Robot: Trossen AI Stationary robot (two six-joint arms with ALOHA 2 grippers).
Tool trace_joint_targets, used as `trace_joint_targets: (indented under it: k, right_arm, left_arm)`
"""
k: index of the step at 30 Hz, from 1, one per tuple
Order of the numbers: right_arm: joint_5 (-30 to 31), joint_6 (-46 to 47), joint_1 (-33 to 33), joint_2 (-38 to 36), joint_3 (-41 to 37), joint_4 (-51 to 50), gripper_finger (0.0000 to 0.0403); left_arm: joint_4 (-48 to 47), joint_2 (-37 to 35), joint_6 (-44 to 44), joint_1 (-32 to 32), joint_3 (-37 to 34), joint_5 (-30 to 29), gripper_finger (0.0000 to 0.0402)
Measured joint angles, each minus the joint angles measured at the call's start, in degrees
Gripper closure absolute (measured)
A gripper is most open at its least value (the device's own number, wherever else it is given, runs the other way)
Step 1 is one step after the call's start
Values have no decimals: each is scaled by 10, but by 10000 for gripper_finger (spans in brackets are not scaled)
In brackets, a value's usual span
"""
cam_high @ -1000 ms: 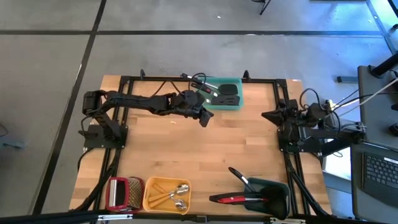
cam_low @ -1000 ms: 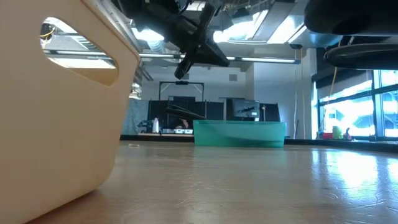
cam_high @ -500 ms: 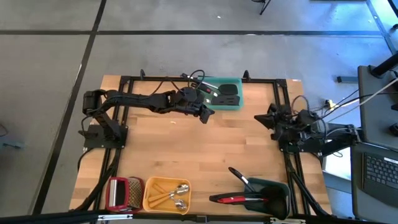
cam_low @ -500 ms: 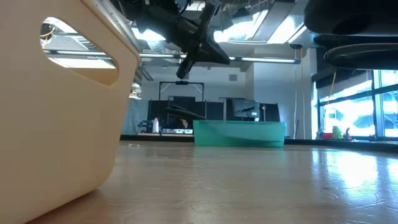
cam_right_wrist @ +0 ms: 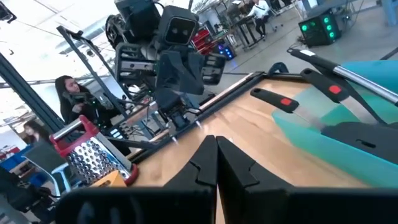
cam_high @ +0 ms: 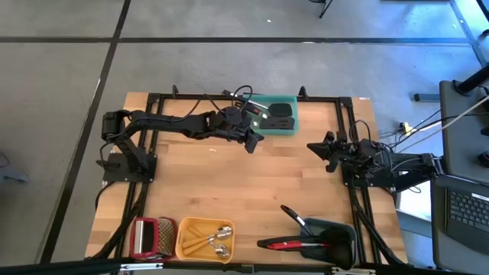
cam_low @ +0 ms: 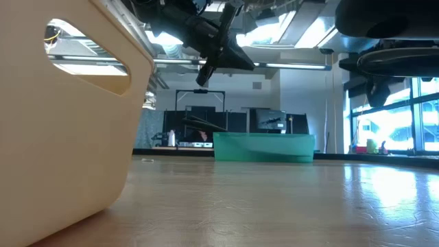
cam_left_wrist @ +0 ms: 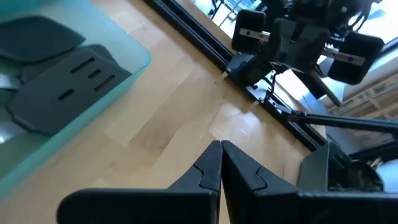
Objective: Pick & Place Kitchen Items
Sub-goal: Return to Home Position
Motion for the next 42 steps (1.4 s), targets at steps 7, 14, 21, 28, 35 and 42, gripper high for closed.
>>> trace_joint_targets:
  k: [7,14,21,28,35,42]
  right_arm:
    - [0,-2,0,0,0,0,401]
    - [0,-2,0,0,0,0,401]
    - [0,-3,0,0,0,0,401]
    - [0,-3,0,0,1,0,401]
    - [0,-3,0,0,1,0,401]
    - [0,-3,0,0,1,0,401]
  left_arm:
    - [63,0,64,0,0,14,400]
    - [103,0,62,-10,0,22,400]
    - [102,-4,81,-42,0,-8,400]
    - [76,-90,141,-99,-28,-87,400]
    - [64,-274,204,-118,-152,-90,400]
    - [64,-409,184,-109,-294,-86,400]
